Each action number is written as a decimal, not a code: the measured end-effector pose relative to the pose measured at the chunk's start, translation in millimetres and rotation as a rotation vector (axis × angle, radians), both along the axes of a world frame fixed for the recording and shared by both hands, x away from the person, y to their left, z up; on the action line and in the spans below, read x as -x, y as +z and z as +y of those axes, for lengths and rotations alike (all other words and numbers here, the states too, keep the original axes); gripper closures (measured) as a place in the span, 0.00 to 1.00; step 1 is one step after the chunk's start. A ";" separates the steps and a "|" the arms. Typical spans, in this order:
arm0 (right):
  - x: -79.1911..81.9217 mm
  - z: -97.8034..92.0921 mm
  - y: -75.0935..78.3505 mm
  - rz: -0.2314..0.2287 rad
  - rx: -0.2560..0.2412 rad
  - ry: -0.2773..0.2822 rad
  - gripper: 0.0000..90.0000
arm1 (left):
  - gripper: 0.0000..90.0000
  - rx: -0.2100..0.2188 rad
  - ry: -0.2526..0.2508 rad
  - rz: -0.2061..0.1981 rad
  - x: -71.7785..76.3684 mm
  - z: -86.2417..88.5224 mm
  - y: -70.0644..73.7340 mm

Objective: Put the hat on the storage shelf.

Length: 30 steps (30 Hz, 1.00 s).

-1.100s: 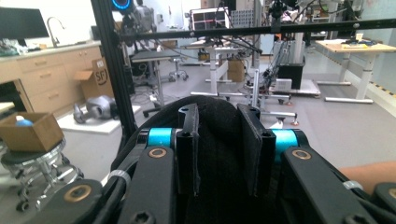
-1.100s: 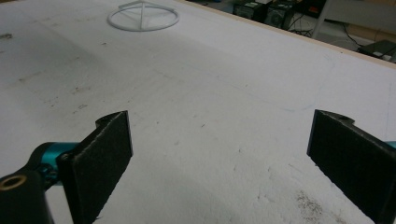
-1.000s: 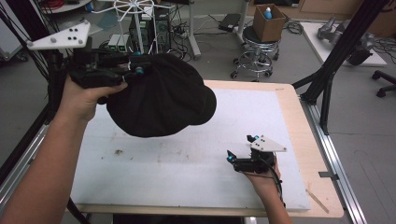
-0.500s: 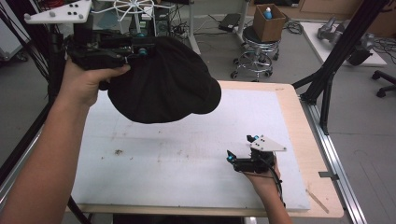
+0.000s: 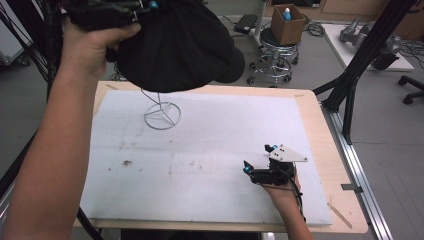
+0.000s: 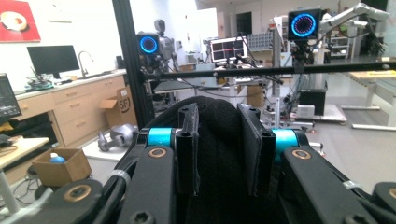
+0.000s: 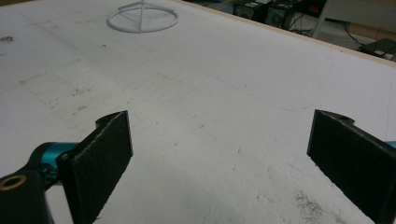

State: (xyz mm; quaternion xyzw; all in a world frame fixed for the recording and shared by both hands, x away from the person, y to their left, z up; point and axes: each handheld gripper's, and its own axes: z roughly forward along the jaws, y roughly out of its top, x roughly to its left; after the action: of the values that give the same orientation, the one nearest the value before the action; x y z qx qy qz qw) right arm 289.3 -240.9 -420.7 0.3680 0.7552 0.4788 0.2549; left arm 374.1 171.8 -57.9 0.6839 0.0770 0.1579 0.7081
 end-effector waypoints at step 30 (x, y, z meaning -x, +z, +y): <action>-2.1 1.2 -2.0 0.014 0.005 0.018 0.06 | 0.78 0.082 0.077 -0.063 3.0 14.5 55.5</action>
State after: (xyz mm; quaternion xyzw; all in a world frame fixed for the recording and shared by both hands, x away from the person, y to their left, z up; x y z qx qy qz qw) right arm 291.4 -239.8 -422.7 0.3641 0.7613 0.4767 0.2461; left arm 371.1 186.3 -2.4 0.6457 0.0871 0.2032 0.7309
